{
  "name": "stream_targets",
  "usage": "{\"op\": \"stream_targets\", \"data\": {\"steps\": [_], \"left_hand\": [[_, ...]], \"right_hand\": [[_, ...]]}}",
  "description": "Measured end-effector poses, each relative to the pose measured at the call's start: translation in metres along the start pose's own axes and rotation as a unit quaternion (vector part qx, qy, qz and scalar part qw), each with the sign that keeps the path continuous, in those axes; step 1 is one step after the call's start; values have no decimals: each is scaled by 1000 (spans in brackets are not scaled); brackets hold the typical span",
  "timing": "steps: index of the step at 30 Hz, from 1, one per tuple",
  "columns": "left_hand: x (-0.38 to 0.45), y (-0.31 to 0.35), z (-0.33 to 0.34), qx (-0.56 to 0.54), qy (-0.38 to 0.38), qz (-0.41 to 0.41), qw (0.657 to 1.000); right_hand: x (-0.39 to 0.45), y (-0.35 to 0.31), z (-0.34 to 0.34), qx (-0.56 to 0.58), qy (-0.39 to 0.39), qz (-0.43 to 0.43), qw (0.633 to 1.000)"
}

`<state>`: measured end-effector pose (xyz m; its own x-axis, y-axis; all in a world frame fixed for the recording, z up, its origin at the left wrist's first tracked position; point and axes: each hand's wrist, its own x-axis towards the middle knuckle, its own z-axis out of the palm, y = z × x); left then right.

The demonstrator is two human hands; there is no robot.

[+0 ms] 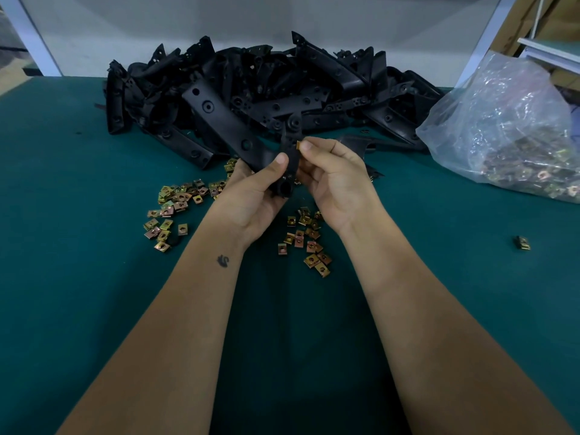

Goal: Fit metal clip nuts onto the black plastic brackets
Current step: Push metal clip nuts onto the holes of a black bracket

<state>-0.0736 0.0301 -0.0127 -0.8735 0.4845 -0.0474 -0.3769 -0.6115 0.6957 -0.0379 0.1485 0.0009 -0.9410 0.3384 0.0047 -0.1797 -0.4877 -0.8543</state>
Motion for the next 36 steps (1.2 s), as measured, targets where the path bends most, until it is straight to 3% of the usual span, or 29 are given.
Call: {"op": "stream_targets", "data": {"steps": [15,22,27,29,31,36], "left_hand": [[3,0,-5,86,-27,1,996],[6,-2,-8,120,-1,34,992],[9,-1,-6,61,45,64,995],[11,5,-10,8,64,75,995],[12,10,-15,-35,86,81,992],[16,15,-24,-35,102,78,991]], "right_hand": [[3,4,1,-35,-4,-9,999],[3,4,3,-153,26,-63,986],[5,9,4,-188,31,-78,979],[5,14,4,-272,52,-86,957],[6,18,1,-398,60,-110,909],[7,29,-5,-667,-45,-166,725]]}}
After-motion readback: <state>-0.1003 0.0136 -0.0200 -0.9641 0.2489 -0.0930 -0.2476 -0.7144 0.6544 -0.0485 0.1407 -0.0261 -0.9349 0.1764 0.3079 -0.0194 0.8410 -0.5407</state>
